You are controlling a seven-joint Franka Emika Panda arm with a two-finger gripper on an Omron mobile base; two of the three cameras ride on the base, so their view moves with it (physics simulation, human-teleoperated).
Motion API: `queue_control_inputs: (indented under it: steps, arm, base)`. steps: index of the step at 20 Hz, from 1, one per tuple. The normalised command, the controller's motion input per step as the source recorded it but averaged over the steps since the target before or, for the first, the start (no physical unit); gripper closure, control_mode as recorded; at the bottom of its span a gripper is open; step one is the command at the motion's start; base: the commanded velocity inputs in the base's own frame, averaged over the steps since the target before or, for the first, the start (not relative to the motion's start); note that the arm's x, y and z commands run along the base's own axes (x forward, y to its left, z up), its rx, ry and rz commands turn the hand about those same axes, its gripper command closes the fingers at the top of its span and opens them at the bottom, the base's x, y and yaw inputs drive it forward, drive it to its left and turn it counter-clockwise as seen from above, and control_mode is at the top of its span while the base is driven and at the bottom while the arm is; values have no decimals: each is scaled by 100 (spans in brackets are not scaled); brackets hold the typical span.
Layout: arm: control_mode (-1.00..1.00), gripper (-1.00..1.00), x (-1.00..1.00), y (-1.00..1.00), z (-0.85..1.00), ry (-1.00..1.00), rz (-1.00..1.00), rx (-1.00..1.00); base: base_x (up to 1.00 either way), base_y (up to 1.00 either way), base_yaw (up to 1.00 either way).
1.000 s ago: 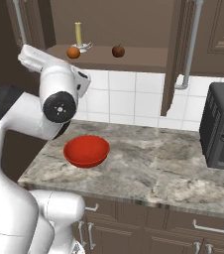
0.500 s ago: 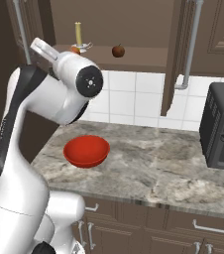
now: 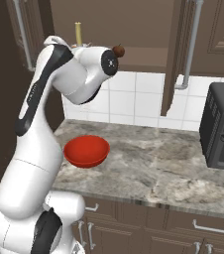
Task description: Open the cabinet. Pick the apple and tangerine from the cabinet and place them into the bowl. Then close the cabinet.
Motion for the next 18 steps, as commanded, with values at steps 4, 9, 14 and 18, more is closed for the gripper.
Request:
queue_control_inputs:
  steps: [4,9,14,18]
  arm:
    - [-100,-100,45,47,-31,1,18,0]
    - [-100,-100,9,100,-20,0,9,0]
    - [-100,-100,-39,100,-11,0,10,-7]
    - [-100,-100,-39,100,-1,-1,7,-6]
  base:
    - [0,0,0]
    - [0,0,0]
    - [0,0,0]
    - [0,0,0]
